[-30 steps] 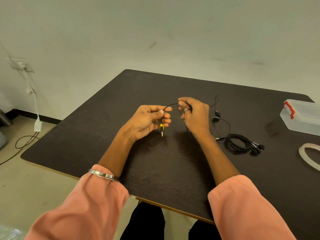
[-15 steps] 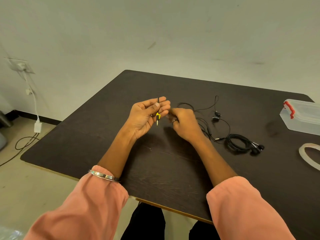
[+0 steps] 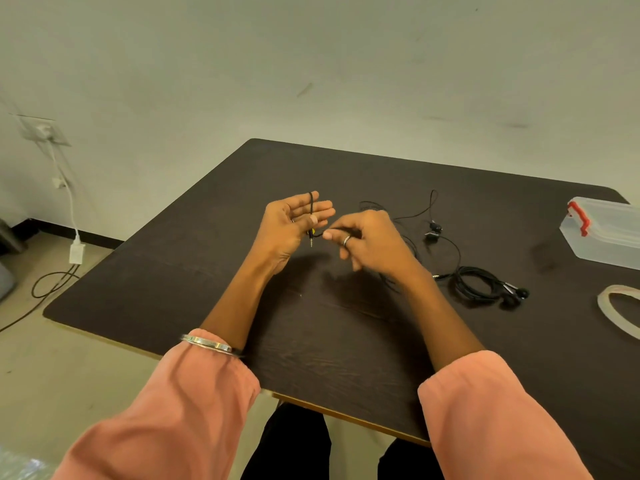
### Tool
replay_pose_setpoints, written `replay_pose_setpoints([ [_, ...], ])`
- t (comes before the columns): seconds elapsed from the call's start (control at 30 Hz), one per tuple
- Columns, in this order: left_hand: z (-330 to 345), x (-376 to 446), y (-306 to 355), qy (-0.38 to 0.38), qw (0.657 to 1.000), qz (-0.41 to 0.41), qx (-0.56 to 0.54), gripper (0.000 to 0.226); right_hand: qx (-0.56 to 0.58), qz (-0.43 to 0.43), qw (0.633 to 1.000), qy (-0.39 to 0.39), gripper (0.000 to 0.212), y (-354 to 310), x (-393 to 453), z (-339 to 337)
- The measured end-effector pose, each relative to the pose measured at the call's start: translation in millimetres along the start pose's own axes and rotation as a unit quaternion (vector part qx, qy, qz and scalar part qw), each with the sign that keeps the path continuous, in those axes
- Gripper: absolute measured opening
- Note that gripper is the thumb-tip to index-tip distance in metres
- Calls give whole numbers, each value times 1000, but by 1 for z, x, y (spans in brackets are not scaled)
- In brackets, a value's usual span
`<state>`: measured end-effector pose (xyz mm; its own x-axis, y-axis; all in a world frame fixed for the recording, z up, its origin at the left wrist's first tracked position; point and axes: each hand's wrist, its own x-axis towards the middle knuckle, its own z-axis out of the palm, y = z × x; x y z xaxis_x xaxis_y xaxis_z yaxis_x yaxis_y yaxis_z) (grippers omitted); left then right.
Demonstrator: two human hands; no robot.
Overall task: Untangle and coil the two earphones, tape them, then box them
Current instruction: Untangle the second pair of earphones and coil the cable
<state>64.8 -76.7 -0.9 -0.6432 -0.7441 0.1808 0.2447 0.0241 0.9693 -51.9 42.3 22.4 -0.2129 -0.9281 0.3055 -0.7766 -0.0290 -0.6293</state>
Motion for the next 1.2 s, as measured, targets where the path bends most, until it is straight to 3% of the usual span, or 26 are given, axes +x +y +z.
replay_pose_setpoints([
  [0.17,5,-6,3,-75,997,-29,-17,43,127,43,985,112,20,4,-2,-18],
  [0.4,14,-18,6,-195,979,-54,-12,38,134,47,975,173,18,10,1,-14],
  [0.67,14,-22,11,-251,963,-92,-39,34,163,40,955,245,7,12,0,-10],
  [0.83,13,-21,12,-198,972,-78,-103,27,108,40,956,269,12,21,4,-4],
  [0.93,12,-18,14,-144,975,-65,-156,25,54,29,973,221,16,23,4,1],
  [1.07,6,-11,16,-54,971,-53,-225,24,-38,-16,997,70,17,16,3,11],
  [1.2,0,-7,17,30,968,-24,-246,23,-173,-60,981,-61,16,4,3,23],
])
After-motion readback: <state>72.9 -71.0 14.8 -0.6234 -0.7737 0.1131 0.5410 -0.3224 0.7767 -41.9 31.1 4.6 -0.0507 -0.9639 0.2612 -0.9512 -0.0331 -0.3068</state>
